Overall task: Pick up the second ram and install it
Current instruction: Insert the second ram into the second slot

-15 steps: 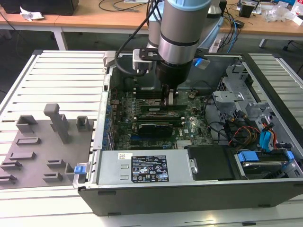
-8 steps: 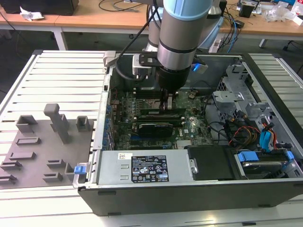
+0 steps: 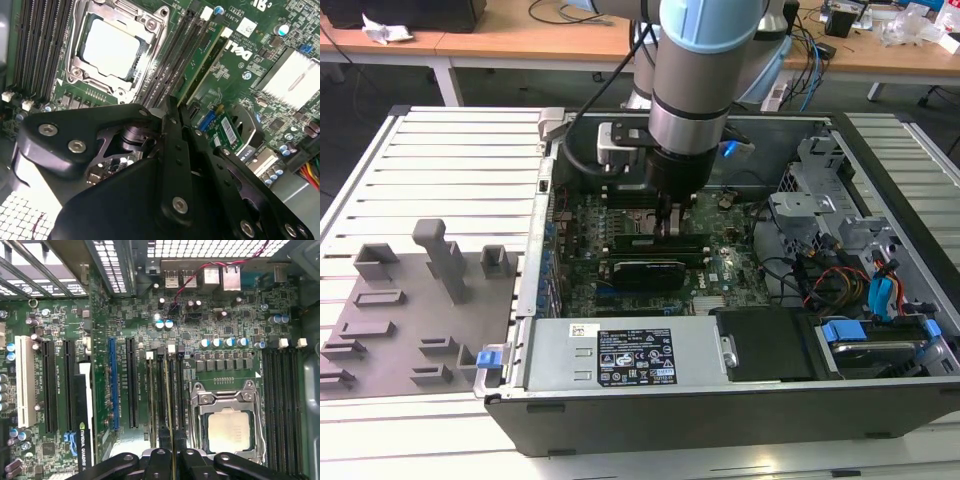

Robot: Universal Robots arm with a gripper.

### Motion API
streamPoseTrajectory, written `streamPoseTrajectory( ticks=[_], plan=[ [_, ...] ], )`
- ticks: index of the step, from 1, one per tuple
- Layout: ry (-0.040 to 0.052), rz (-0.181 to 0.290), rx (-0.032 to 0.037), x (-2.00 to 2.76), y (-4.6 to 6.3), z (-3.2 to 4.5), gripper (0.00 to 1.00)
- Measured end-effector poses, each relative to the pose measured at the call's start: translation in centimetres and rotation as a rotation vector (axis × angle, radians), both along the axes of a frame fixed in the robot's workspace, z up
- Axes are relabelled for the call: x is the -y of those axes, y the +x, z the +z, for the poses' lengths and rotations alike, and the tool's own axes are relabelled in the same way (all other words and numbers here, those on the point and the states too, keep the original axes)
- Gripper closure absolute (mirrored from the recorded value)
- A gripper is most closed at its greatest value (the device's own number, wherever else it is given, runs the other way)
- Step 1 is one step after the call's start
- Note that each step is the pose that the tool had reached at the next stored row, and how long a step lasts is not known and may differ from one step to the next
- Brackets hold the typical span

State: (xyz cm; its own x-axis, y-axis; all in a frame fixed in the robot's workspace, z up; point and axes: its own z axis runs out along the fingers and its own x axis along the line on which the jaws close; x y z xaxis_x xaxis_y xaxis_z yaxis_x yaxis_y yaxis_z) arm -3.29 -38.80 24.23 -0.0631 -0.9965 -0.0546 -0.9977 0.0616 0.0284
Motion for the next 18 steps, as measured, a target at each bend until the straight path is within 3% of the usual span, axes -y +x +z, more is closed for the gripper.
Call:
streamPoseTrajectory(
  ticks=[5, 9, 12, 18],
  plan=[
    [-0.0107, -0.009, 0.0000, -0.46, -0.1, -0.53, 0.87],
    [-0.0112, -0.009, -0.0002, -0.74, -0.2, -1.38, 0.87],
    [-0.0098, -0.009, 0.0010, -0.99, -0.4, -1.57, 0.87],
    [-0.0109, -0.009, 0.0017, -0.91, -0.5, -1.59, 0.87]
  ],
)
